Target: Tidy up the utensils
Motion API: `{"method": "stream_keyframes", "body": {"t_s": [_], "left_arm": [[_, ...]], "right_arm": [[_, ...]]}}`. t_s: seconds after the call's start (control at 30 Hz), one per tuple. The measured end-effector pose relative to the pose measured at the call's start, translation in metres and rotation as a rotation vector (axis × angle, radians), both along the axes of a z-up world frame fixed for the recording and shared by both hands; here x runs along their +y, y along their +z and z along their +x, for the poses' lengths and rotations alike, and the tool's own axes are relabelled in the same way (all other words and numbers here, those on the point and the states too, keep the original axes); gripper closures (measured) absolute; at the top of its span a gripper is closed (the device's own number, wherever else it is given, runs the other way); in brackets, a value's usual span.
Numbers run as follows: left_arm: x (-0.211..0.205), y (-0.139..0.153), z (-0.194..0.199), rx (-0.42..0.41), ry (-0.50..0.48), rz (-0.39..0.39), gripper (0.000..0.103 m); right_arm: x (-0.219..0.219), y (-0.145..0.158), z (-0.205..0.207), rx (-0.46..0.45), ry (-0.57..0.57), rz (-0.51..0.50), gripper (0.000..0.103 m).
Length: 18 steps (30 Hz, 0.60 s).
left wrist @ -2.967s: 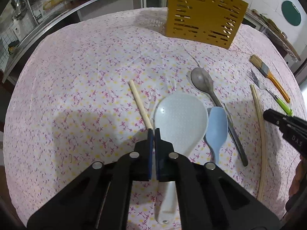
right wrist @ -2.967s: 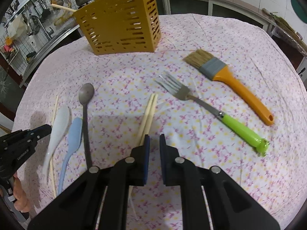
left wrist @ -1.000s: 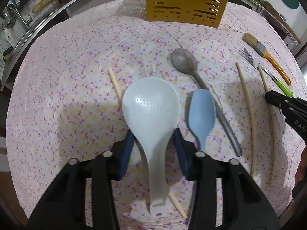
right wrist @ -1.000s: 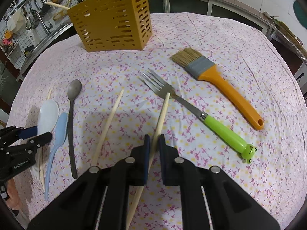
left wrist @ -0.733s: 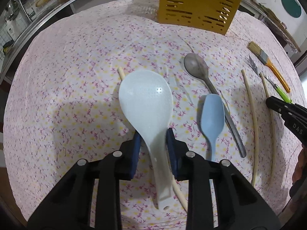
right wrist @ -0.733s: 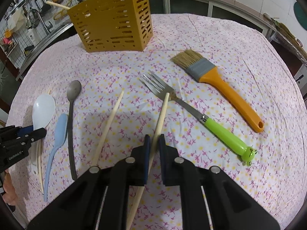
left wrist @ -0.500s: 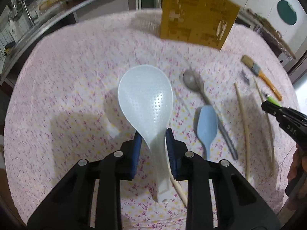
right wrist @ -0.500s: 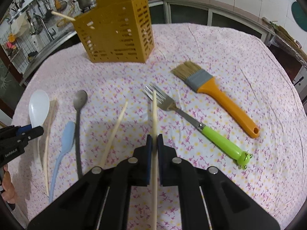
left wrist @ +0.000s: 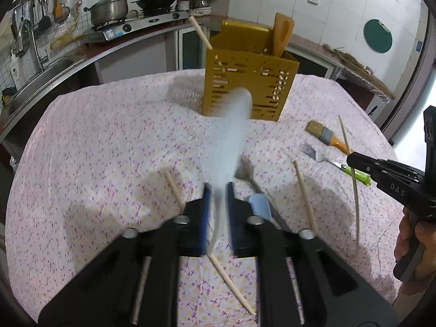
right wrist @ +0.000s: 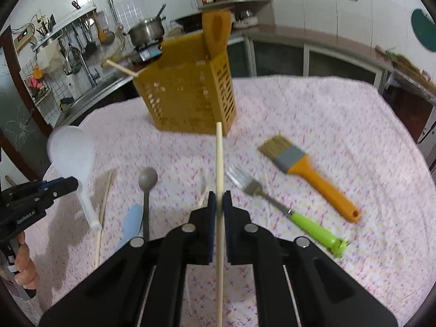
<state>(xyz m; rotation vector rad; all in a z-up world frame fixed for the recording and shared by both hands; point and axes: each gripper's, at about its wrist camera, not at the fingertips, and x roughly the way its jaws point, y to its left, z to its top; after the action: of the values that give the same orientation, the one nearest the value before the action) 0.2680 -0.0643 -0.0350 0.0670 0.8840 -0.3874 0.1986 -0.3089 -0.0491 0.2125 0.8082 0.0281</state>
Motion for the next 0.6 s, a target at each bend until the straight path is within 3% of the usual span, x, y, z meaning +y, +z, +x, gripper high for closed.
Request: {"method": "stream_keyframes", "body": {"t_s": [0.17,0.3,0.37,0.43,0.6], "left_arm": [[0.001,-0.003,0.007,-0.005,0.003,-0.003,0.099],[0.0,-0.016,0.024,0.122,-0.003,-0.02,0.098],[-0.005,-0.023,0.035,0.153,0.02,0.005,0.083],[-0.008,-0.032,0.045,0.195,0.03,0.017,0.06],[-0.015,-0.053,0.05,0.256,0.061,0.043,0.058]], "right_arm": [[0.001,0.009,0.002,-0.021,0.004,-0.009,0.097],[0.002,0.005,0.004,-0.005,0.011,-0.022,0.097],[0.001,0.001,0.007,0.006,0.013,-0.016,0.097],[0.002,-0.006,0.009,0.019,0.015,-0.014,0.097],[-0.004,-0.018,0.011,0.043,0.013,-0.006,0.097]]}}
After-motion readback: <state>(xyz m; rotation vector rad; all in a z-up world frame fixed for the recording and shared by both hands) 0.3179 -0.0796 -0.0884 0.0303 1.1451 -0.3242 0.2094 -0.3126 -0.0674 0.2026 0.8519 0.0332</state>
